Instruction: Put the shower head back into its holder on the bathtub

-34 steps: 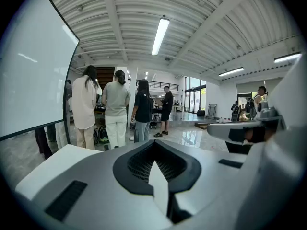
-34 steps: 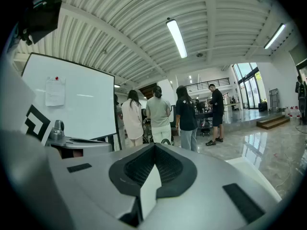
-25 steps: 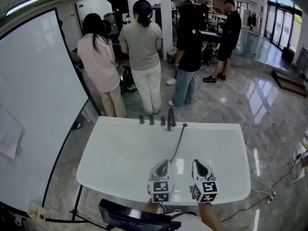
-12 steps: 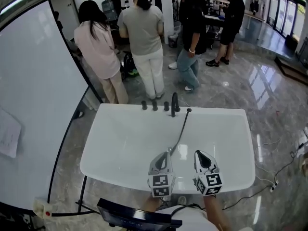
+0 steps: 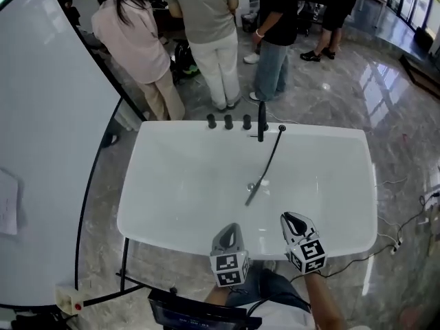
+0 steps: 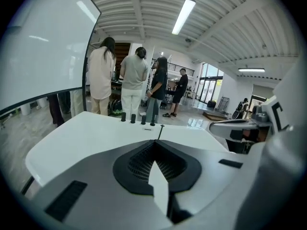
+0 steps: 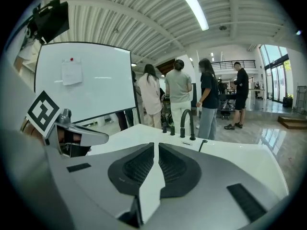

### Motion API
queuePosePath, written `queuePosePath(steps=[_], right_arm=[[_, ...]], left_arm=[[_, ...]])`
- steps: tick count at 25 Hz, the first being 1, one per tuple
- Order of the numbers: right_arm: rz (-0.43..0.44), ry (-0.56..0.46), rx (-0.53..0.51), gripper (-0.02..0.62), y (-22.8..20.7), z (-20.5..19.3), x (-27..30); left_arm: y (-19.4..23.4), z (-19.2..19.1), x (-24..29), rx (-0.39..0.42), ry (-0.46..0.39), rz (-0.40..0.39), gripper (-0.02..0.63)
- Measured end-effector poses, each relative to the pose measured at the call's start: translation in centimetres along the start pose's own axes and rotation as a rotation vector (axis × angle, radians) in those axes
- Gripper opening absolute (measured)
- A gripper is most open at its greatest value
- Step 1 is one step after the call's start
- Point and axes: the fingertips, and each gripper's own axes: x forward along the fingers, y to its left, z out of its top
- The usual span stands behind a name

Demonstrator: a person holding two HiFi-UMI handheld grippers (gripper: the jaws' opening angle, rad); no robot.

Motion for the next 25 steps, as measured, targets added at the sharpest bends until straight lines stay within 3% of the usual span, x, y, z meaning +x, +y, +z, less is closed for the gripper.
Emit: queuePosePath(steps=[7, 11, 19, 25], right_arm=[[0.092, 0.152, -0.09, 0.077, 0.4, -5.3, 3.4], [0.199, 0.232, -0.158, 0.1, -0.2, -8.3, 6.0], [0.413, 0.352, -0.353, 0.124, -3.8, -16.7, 13.4], [0.523, 0.429, -0.511, 0.129, -6.5, -22.3, 17.0]], left_arm=[[2.0, -5.2, 0.2, -0.061, 0.09, 0.03, 0.003], [1.5, -7.1, 1.8, -0.07, 0.113, 0.045, 0.003], [0.0, -10.7, 10.4, -0.087, 0.098, 0.051, 0.003], [1.0, -14.1, 15.8, -0.095, 0.113, 0.125, 0.003]])
